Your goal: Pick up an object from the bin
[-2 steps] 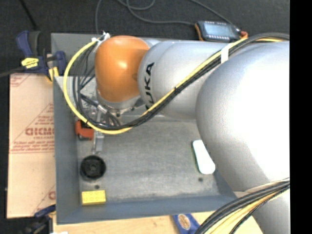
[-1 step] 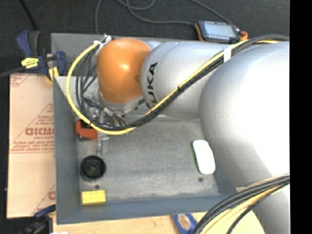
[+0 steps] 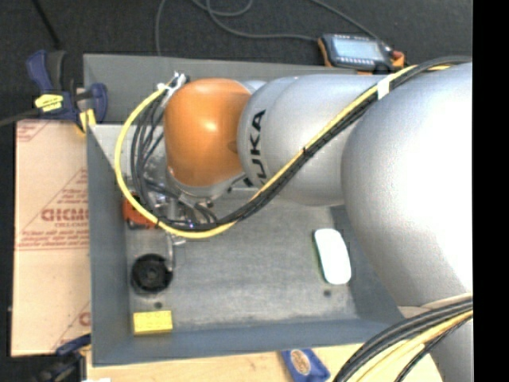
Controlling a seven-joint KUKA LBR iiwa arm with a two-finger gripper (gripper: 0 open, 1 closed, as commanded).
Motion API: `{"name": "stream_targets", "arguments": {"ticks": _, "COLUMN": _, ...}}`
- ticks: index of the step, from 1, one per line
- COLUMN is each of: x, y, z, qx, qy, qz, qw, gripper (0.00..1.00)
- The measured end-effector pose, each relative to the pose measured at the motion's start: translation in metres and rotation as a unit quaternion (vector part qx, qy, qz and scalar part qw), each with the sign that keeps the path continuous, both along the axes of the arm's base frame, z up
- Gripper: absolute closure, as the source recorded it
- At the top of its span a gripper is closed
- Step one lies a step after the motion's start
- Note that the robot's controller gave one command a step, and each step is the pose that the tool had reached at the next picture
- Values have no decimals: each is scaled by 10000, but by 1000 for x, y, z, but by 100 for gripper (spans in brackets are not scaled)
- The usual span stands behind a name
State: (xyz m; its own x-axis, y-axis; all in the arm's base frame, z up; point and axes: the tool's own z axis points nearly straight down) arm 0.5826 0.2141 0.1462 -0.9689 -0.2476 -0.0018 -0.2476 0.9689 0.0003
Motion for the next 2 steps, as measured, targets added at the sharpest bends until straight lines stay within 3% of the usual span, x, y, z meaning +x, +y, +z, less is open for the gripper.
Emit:
{"name": "stream_targets", "arguments": {"ticks": 1, "x": -14, "y": 1, "z": 0, "qx": 4, "qy": -1, "qz": -983, "qw": 9952, "gripper": 0}}
{"name": "stream_targets", "arguments": {"ticks": 2, "x": -38, "y": 4, "z": -10, "qx": -4, "qy": -3, "qz": 314, "qw": 9995, "gripper": 0}}
